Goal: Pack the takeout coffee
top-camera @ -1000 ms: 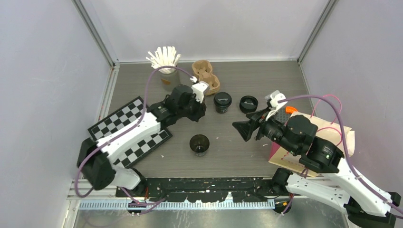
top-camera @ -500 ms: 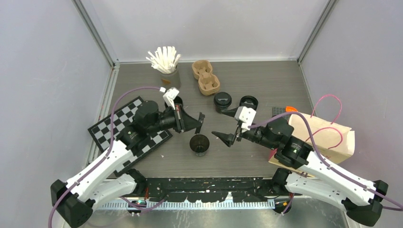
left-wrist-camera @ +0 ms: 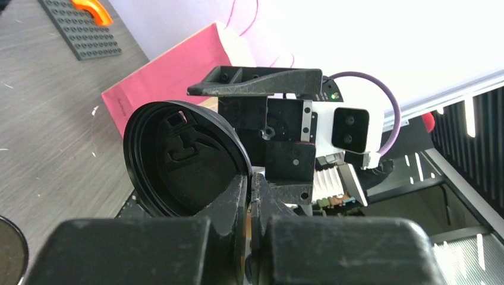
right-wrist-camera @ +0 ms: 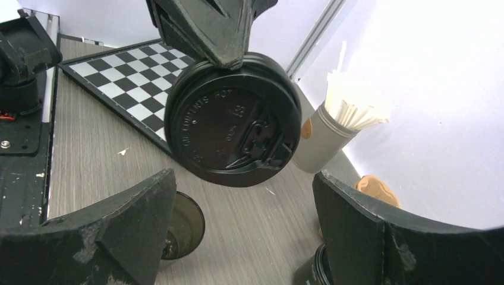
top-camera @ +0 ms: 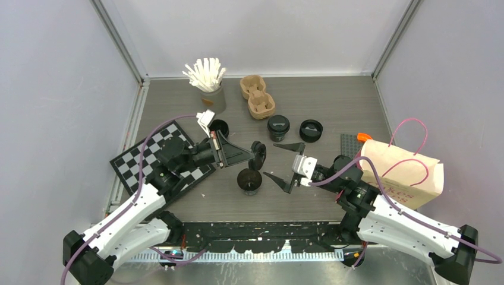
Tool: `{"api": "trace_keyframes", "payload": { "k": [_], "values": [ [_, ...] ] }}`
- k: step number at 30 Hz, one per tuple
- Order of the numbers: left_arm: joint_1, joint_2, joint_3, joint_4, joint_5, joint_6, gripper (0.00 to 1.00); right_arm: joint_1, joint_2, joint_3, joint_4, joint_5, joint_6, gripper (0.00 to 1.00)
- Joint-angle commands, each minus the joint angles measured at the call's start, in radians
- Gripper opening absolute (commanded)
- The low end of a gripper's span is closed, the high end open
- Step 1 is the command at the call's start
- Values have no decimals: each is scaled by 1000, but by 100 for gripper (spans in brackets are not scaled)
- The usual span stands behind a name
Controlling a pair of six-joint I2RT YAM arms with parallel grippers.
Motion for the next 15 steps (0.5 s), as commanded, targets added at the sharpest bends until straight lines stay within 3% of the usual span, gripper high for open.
{"api": "trace_keyframes", "payload": {
  "k": [1,15],
  "values": [
    [5,7,-18,160,64,-82,0,9,14,41,90,-23,-38,89],
    [5,15,-33,174,81,-75,0,23,61,68,73,-11,-61,90]
  ]
}}
